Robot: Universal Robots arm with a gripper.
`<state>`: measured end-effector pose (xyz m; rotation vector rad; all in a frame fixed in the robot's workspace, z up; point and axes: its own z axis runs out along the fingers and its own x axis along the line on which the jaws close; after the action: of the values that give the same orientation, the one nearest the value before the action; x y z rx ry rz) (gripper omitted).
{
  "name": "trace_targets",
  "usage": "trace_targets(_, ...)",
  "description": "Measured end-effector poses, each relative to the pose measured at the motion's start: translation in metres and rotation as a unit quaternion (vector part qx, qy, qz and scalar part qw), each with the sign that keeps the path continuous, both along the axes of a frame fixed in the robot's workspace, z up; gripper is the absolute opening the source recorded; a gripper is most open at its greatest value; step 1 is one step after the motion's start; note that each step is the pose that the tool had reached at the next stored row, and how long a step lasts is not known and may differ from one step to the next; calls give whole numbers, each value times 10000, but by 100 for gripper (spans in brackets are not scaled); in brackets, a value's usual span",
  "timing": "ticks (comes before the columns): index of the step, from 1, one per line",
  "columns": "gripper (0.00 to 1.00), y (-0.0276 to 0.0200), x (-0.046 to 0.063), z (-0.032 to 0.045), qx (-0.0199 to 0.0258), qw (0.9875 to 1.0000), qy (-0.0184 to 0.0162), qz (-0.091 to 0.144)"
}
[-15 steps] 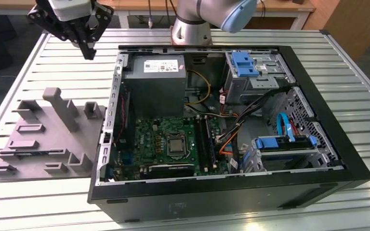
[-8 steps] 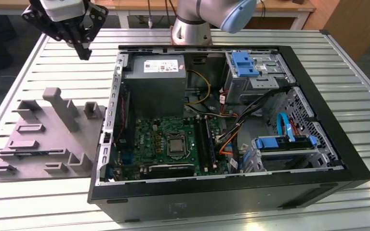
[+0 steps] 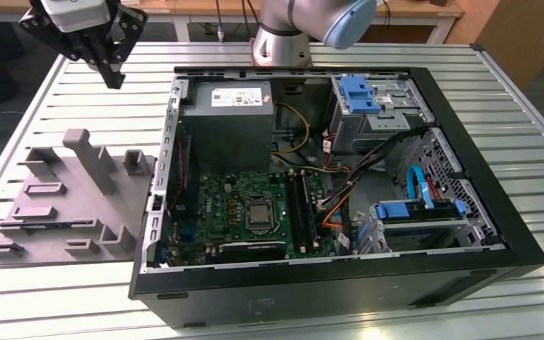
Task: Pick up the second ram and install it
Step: 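Reach for the second ram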
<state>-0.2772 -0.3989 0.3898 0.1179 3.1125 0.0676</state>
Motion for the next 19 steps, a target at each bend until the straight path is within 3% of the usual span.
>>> trace_targets(19, 11, 0, -360, -84, 1, 10000, 0, 0)
